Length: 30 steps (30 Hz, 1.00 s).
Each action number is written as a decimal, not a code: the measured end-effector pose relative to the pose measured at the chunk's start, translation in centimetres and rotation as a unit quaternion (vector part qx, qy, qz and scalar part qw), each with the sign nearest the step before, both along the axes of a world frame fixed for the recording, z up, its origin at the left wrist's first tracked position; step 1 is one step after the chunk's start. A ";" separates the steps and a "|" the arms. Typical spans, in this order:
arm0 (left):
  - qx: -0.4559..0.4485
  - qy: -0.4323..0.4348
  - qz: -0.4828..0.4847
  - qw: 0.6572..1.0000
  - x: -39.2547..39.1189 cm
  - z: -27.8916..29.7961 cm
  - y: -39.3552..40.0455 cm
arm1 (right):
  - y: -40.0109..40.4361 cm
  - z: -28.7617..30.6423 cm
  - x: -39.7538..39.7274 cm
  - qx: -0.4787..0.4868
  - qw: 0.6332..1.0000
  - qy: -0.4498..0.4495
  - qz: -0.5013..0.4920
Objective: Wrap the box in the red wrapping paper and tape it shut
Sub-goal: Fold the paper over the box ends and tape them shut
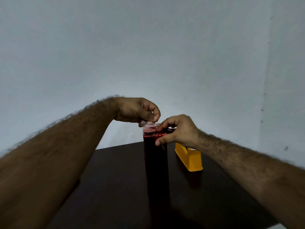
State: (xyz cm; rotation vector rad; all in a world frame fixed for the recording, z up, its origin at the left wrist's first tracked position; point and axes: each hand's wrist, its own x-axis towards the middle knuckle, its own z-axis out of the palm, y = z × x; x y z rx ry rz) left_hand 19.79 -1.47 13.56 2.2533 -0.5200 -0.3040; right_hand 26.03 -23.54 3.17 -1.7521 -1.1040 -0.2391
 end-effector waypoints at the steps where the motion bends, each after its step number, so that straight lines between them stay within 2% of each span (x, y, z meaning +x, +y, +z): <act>1: 0.002 0.007 0.002 1.000 0.0 -0.2 -0.1 | 0.0 0.0 0.0 -0.001 1.000 -0.001 0.000; 4: 0.011 0.007 0.013 1.000 0.1 -0.9 -0.3 | 0.1 0.0 -0.1 0.006 1.000 -0.002 -0.007; 12: 0.085 -0.091 0.047 0.991 0.1 -1.7 -1.1 | 0.1 -0.4 0.1 0.020 0.999 0.016 -0.022; 30: 0.114 -0.233 0.162 0.952 -1.0 -2.8 -2.0 | -0.3 -0.3 0.3 -0.001 1.000 -0.002 -0.008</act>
